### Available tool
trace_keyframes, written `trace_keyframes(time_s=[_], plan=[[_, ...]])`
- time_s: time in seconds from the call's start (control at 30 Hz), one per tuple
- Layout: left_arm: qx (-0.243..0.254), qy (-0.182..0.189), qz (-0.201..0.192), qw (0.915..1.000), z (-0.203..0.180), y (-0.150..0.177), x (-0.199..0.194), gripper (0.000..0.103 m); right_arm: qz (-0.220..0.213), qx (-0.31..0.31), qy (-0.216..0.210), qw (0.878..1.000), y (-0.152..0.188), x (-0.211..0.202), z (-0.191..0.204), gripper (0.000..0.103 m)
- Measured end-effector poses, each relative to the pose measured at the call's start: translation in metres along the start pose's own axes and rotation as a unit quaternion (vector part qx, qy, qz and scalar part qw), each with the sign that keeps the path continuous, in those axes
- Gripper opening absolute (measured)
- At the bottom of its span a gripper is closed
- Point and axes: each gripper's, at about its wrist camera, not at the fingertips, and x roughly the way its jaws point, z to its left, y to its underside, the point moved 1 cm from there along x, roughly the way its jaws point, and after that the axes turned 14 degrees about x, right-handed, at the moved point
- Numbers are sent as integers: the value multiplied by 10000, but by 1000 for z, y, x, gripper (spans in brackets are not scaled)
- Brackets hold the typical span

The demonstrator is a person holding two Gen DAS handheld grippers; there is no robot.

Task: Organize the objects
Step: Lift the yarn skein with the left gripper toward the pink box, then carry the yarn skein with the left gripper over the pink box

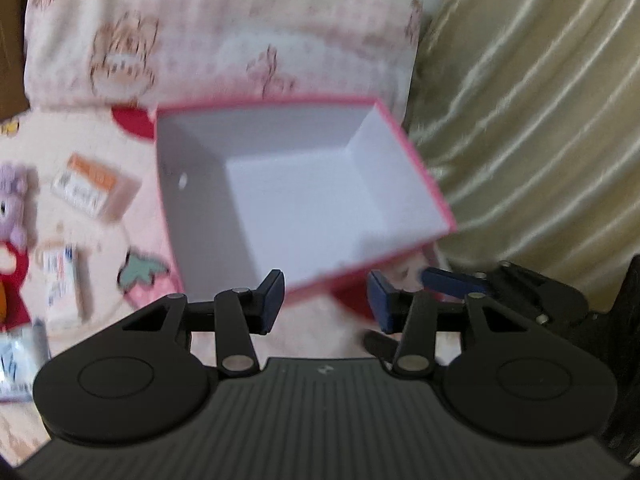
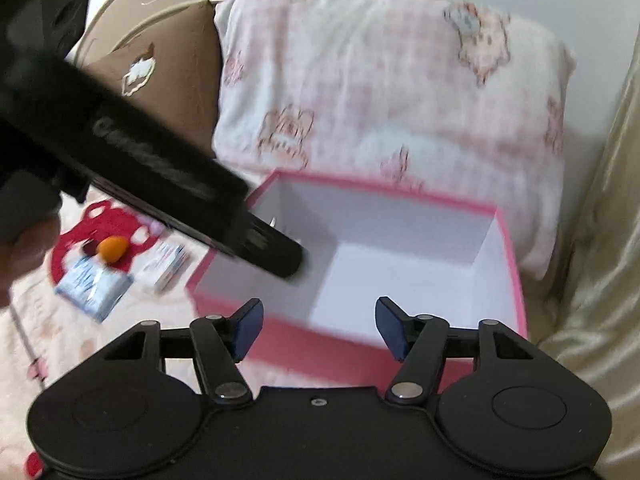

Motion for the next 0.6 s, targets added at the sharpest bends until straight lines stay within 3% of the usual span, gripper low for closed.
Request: trace_keyframes(time_s=[0.07,0.23,0.6], plan=[[16,46,243,9997,4,19,6,47,489,450,-201,9976,22,-2,-15,77],[62,96,823,9965,4,72,14,47,1589,1351,-622,9760,83,-2,-34,77],[103,548,1459,9877,-12,151,-7,49,2389,1762,-675,9525,130,-30,-23,78]])
